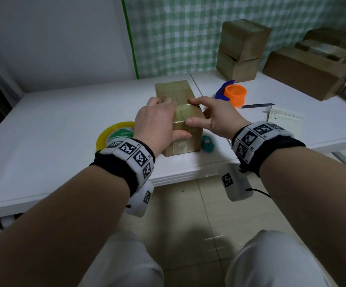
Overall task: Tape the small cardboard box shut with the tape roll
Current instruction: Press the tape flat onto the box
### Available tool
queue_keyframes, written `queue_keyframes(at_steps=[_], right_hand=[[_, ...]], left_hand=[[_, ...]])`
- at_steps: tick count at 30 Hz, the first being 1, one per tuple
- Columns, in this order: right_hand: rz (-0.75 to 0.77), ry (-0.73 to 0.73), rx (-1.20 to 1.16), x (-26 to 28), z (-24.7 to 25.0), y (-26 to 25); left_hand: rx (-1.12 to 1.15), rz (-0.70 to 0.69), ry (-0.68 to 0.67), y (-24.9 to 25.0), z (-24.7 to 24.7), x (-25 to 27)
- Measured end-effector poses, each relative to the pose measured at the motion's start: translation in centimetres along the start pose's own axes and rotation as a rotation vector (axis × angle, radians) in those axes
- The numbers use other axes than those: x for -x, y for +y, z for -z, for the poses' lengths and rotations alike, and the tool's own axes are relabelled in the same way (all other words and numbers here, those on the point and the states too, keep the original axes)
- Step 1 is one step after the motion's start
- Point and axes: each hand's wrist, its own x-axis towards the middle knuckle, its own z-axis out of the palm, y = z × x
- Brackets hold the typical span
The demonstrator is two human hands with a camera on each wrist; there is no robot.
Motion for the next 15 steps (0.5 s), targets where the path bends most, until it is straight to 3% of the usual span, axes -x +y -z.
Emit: queue_keyframes(at_steps=[15], right_hand=[[0.031, 0.023, 0.198, 0.63, -0.42, -0.34]], left_hand=[[0.094, 0.010, -0.058, -0.48, 0.39, 0.53]])
